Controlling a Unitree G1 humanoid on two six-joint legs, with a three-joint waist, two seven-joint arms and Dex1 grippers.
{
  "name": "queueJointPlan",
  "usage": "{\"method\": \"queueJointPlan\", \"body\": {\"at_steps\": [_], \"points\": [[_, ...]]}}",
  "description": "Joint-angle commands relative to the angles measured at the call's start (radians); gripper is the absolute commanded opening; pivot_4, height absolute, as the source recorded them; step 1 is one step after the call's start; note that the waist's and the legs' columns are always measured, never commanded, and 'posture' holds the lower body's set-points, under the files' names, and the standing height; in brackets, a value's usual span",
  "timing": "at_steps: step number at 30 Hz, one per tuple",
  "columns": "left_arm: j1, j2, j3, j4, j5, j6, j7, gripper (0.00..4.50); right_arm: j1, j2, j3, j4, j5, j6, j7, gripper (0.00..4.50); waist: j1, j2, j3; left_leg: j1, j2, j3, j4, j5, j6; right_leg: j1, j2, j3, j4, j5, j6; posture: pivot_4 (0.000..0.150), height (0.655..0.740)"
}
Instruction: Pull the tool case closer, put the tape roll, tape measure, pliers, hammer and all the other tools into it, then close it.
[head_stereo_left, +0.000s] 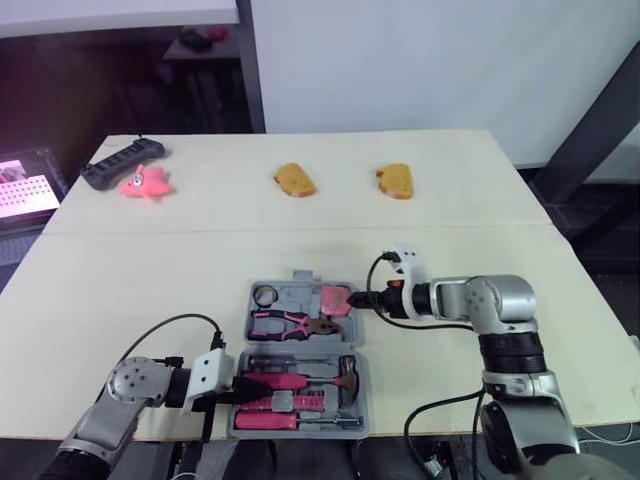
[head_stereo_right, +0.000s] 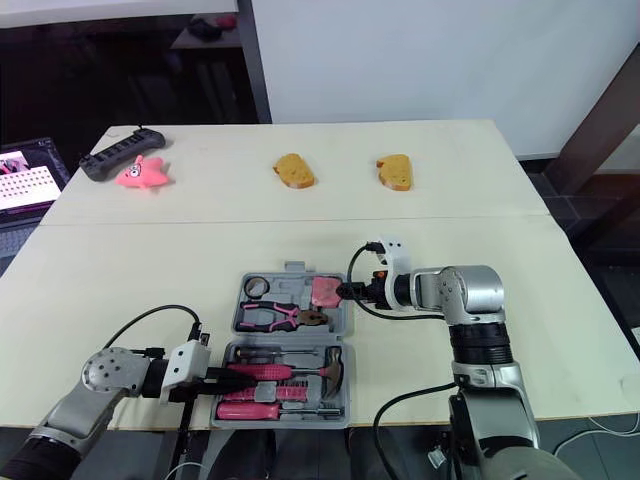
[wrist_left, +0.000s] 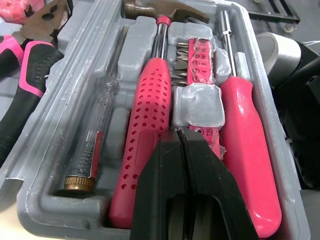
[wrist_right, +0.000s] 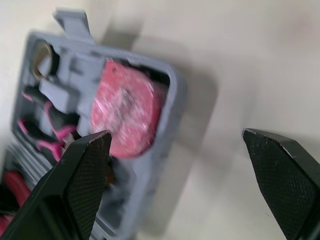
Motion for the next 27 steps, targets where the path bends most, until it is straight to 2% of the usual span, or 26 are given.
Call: {"method": "queueJointPlan", "body": {"at_steps": [1,9,17,21,27], "points": [[0.024,0.021,-0.031,0.065,0.073,0.003,0.013,0.0,-0.02,0.065,-0.077,0.026,0.051,0.017,-0.018,4.42,-0.001,0.003,-0.001,0.0,0.0,0.0,0.0,0.0,0.0,0.0,0.0,0.0,0.0,0.0,0.0,0.15,0.74],[0.009,0.028,-0.039,0.101,0.078,-0.022,0.014,0.0,-0.022,0.146,-0.175,0.046,0.094,0.036,-0.055,4.42,-0.006,0.007,-0.001,0.0,0.0,0.0,-0.001,0.0,0.0,-0.001,0.0,0.0,0.0,0.0,0.0,0.15,0.74],[-0.006,0.035,-0.049,0.13,0.091,-0.043,0.012,0.0,-0.01,0.137,-0.203,0.012,0.16,0.026,-0.007,4.42,-0.02,0.011,-0.002,0.0,0.0,0.0,-0.001,0.0,0.0,-0.001,0.0,0.0,0.0,0.0,0.0,0.15,0.74],[-0.008,0.04,-0.054,0.13,0.087,-0.044,0.014,0.0,0.017,0.106,-0.159,-0.051,0.197,-0.004,0.049,4.42,-0.021,0.013,-0.002,0.0,0.0,0.0,-0.001,0.0,0.0,-0.001,0.0,0.0,0.0,0.0,0.0,0.15,0.74],[-0.01,0.04,-0.054,0.116,0.085,-0.031,0.027,0.0,0.075,0.003,-0.002,-0.19,0.221,-0.106,0.185,4.42,-0.021,0.014,-0.001,0.0,0.0,0.0,-0.001,0.0,0.0,-0.001,0.0,0.0,0.0,0.0,0.001,0.15,0.74]]}}
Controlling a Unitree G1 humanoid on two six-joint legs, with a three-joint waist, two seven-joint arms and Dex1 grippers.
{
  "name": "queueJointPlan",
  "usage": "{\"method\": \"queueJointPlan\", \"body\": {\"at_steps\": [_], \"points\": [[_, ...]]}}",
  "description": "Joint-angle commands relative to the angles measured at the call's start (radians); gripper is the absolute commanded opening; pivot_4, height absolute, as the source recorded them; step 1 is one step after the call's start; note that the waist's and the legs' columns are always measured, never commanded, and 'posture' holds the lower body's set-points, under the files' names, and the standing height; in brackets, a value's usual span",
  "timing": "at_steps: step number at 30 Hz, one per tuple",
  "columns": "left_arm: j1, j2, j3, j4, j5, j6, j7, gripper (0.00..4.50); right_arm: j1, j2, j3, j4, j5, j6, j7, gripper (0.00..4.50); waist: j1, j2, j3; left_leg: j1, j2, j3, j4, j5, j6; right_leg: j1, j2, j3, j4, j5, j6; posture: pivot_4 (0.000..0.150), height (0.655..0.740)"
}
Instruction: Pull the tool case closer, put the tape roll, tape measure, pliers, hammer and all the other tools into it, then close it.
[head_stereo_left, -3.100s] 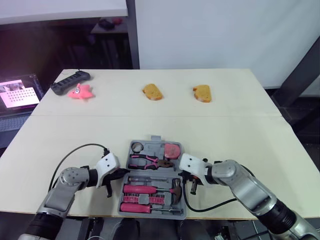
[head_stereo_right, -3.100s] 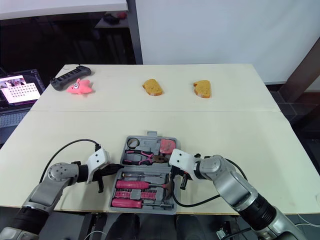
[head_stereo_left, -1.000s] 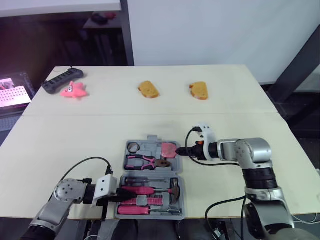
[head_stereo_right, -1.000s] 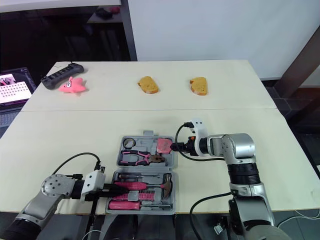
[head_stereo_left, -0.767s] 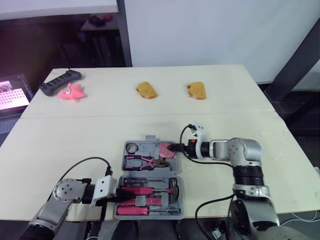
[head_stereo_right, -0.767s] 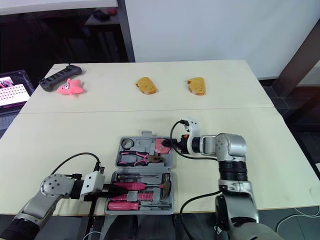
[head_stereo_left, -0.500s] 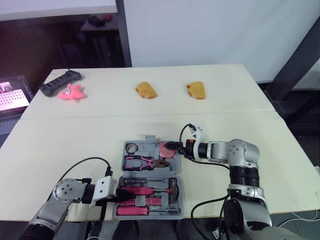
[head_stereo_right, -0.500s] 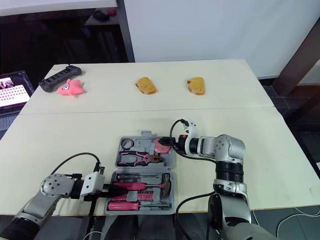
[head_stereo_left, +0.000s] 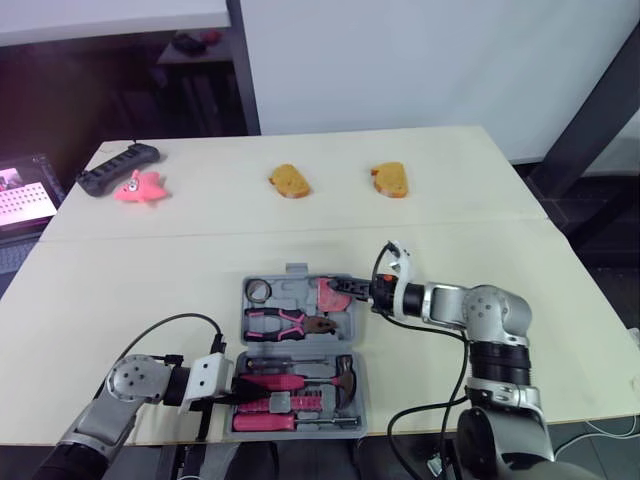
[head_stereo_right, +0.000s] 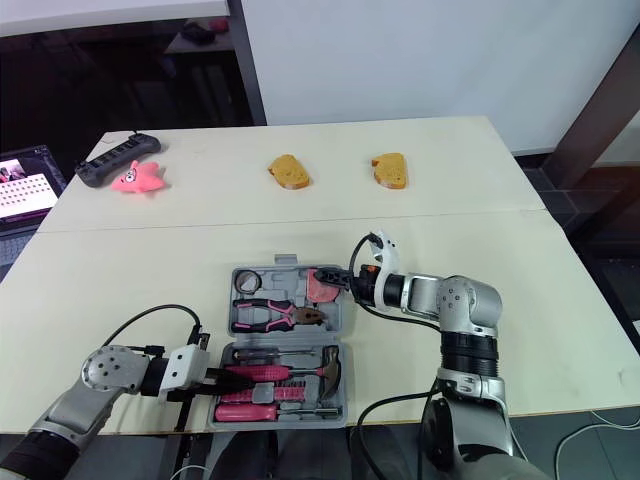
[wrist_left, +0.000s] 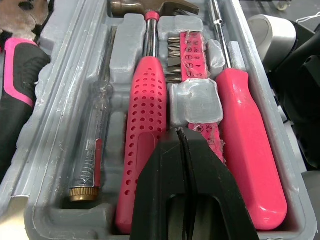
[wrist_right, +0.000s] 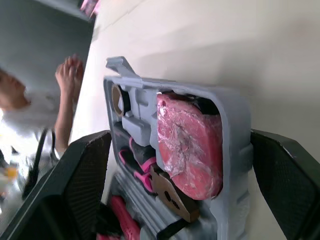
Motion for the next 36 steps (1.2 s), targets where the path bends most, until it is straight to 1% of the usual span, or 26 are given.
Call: {"method": "queueJointPlan", "body": {"at_steps": [1,4,9,14,17,21,23,25,27,28,30,31,33,35,36], "points": [[0.019,0.017,-0.018,0.064,0.077,0.05,0.036,0.0,0.005,-0.037,0.081,-0.097,0.049,-0.06,0.086,4.42,0.0,0.0,0.0,0.0,0.0,0.0,0.0,0.0,0.0,0.0,0.0,0.0,0.0,0.0,0.0,0.15,0.74],[0.012,0.018,-0.006,0.033,0.062,0.084,0.046,0.0,0.015,-0.067,0.12,-0.113,0.054,-0.085,0.115,4.42,0.0,0.0,0.0,0.0,0.0,0.0,0.0,0.0,0.0,0.0,0.0,0.0,0.0,0.0,0.0,0.15,0.74],[0.042,0.034,0.055,-0.129,-0.039,0.25,0.076,0.0,0.022,-0.078,0.127,-0.133,0.081,-0.128,0.15,4.42,-0.001,0.0,0.0,-0.001,0.0,0.0,0.0,0.0,0.0,-0.001,0.0,0.0,0.0,0.0,0.0,0.15,0.74],[0.09,0.073,0.14,-0.316,-0.161,0.46,0.112,0.0,0.03,-0.089,0.132,-0.147,0.097,-0.143,0.155,4.42,-0.002,-0.007,0.005,-0.003,0.0,-0.001,0.0,0.0,0.0,-0.004,0.001,0.0,0.001,0.0,0.0,0.15,0.74],[0.164,0.109,0.256,-0.457,-0.291,0.585,0.133,0.0,0.05,-0.118,0.145,-0.198,0.127,-0.149,0.192,4.42,-0.003,-0.01,0.007,-0.004,0.0,0.0,-0.001,0.0,0.0,-0.005,0.001,0.0,0.001,0.0,0.0,0.15,0.74],[0.257,0.162,0.425,-0.513,-0.41,0.687,0.109,0.0,0.101,-0.219,0.167,-0.381,0.221,-0.113,0.266,4.42,0.002,-0.011,0.008,-0.011,0.0,0.0,-0.005,0.0,0.0,-0.014,0.0,0.001,0.001,0.0,0.0,0.15,0.74],[0.306,0.198,0.518,-0.483,-0.423,0.695,0.072,0.0,0.151,-0.3,0.147,-0.547,0.322,-0.059,0.29,4.42,0.004,-0.011,0.008,-0.013,0.0,0.0,-0.008,0.0,-0.001,-0.018,0.0,0.0,0.001,0.0,0.0,0.15,0.74],[0.351,0.226,0.587,-0.456,-0.414,0.676,0.026,0.0,0.206,-0.369,0.114,-0.687,0.407,-0.032,0.28,4.42,0.006,-0.011,0.008,-0.015,0.0,-0.001,-0.01,0.0,-0.001,-0.02,0.0,-0.001,0.001,-0.001,-0.002,0.15,0.74],[0.383,0.244,0.646,-0.449,-0.435,0.688,-0.012,0.0,0.253,-0.426,0.047,-0.78,0.51,-0.029,0.252,4.42,0.006,-0.011,0.008,-0.016,0.0,-0.001,-0.011,0.0,-0.001,-0.02,0.0,-0.002,0.0,-0.002,-0.003,0.15,0.74],[0.393,0.25,0.669,-0.448,-0.448,0.698,-0.027,0.0,0.27,-0.451,0.017,-0.811,0.553,-0.033,0.241,4.42,0.006,-0.012,0.008,-0.016,0.0,-0.001,-0.01,0.0,-0.001,-0.02,-0.001,-0.002,0.0,-0.002,-0.003,0.15,0.74],[0.407,0.262,0.714,-0.428,-0.446,0.684,-0.069,0.0,0.283,-0.532,-0.107,-0.816,0.697,-0.064,0.184,4.42,0.007,-0.013,0.009,-0.016,0.0,0.0,-0.009,0.0,-0.001,-0.02,-0.001,-0.002,-0.002,-0.002,-0.003,0.15,0.74],[0.406,0.264,0.723,-0.419,-0.441,0.678,-0.082,0.0,0.286,-0.558,-0.131,-0.811,0.748,-0.08,0.153,4.42,0.006,-0.015,0.01,-0.016,0.0,0.001,-0.009,0.001,-0.001,-0.02,-0.002,-0.001,-0.002,-0.003,-0.003,0.15,0.74],[0.382,0.271,0.742,-0.393,-0.451,0.686,-0.1,0.0,0.294,-0.616,-0.18,-0.811,0.747,-0.116,0.12,4.42,0.006,-0.018,0.01,-0.016,0.0,0.001,-0.008,0.001,-0.002,-0.019,-0.001,-0.001,-0.003,-0.003,-0.008,0.15,0.74],[0.349,0.28,0.751,-0.386,-0.463,0.687,-0.12,0.0,0.354,-0.671,-0.251,-0.844,0.62,-0.205,0.161,4.42,0.012,-0.019,0.011,-0.015,0.0,0.001,-0.008,0.002,-0.003,-0.019,-0.001,-0.001,-0.003,-0.003,-0.009,0.15,0.74],[0.332,0.28,0.75,-0.393,-0.473,0.7,-0.121,0.0,0.409,-0.688,-0.274,-0.861,0.54,-0.275,0.209,4.42,0.019,-0.02,0.01,-0.015,0.0,0.001,-0.008,0.002,-0.004,-0.019,-0.001,-0.001,-0.003,-0.002,-0.009,0.15,0.74]]}}
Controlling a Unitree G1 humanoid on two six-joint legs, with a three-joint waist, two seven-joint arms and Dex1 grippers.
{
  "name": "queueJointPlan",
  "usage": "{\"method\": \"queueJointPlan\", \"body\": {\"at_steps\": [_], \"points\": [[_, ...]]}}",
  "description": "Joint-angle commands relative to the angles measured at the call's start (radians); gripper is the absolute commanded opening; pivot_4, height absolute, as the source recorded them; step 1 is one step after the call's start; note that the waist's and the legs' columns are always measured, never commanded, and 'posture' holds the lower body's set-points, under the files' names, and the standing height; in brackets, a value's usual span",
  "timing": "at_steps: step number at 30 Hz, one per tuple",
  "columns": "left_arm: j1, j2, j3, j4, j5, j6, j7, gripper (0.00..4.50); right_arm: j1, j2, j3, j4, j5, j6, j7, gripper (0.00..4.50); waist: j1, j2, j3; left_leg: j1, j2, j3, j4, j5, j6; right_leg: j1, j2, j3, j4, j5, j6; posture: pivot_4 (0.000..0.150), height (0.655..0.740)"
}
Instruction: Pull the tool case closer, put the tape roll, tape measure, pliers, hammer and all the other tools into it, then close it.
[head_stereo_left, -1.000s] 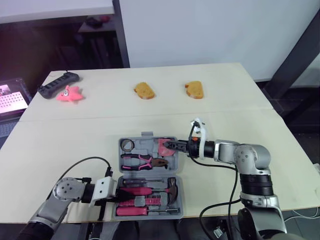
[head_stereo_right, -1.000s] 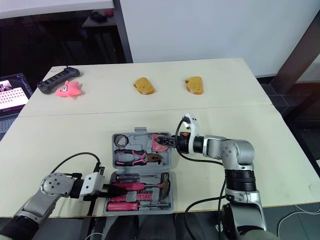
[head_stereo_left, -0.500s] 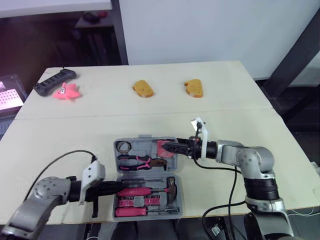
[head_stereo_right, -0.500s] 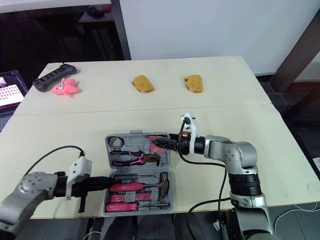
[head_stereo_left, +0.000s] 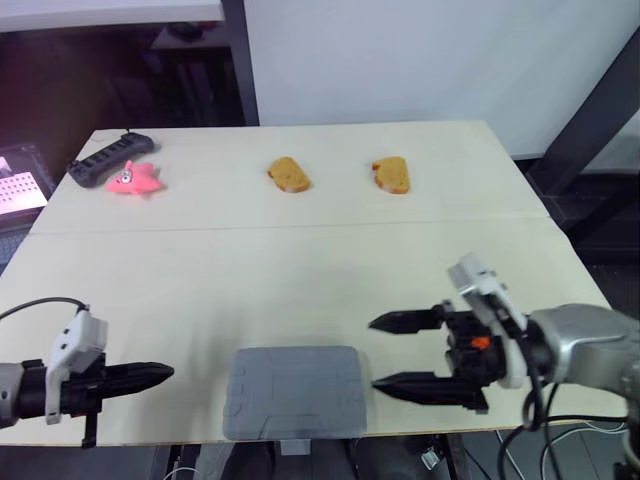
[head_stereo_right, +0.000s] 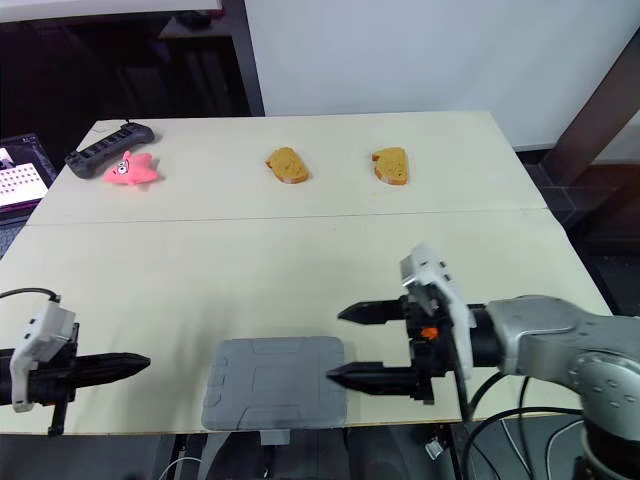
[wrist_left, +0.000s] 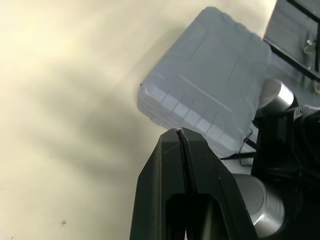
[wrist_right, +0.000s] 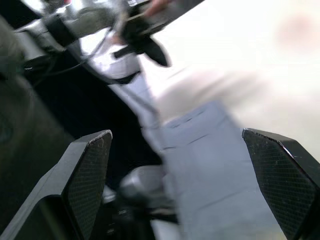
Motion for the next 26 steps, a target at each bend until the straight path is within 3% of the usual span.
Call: {"method": "queueJointPlan", "body": {"at_steps": [1,8,12,16,26], "points": [[-0.037,0.015,0.035,-0.02,-0.04,0.019,-0.018,0.0,0.131,-0.048,-0.105,-0.056,-0.177,-0.181,0.116,4.42,0.014,-0.002,-0.001,0.0,0.0,0.0,0.0,0.0,0.0,0.0,0.0,0.0,0.0,0.0,0.0,0.15,0.74],[-0.094,-0.009,0.001,-0.047,0.001,0.015,0.037,0.0,0.404,-0.076,-0.061,0.012,-0.536,-0.522,0.295,4.42,0.021,-0.002,-0.001,-0.001,0.0,0.0,0.0,0.0,0.0,0.001,0.0,0.0,-0.001,0.001,0.006,0.15,0.74],[-0.114,-0.017,0.001,-0.047,-0.01,0.018,0.032,0.0,0.472,-0.061,-0.014,0.045,-0.646,-0.651,0.327,4.42,0.018,-0.002,-0.001,0.0,0.0,0.0,0.0,0.0,0.0,0.001,0.0,0.0,0.0,0.001,0.006,0.15,0.74],[-0.136,-0.012,-0.004,-0.041,-0.012,0.026,0.028,0.0,0.492,-0.056,0.038,0.078,-0.716,-0.727,0.334,4.42,0.019,-0.002,-0.001,0.001,0.0,0.0,0.002,0.0,0.0,0.003,0.0,0.0,0.0,0.002,0.004,0.15,0.74],[-0.138,-0.032,0.005,-0.041,0.01,-0.027,0.018,0.0,0.5,-0.054,0.08,0.094,-0.725,-0.757,0.332,4.42,0.021,-0.002,-0.001,0.001,0.0,0.0,0.009,0.0,0.0,0.005,0.0,0.0,0.003,0.002,0.005,0.15,0.74]]}}
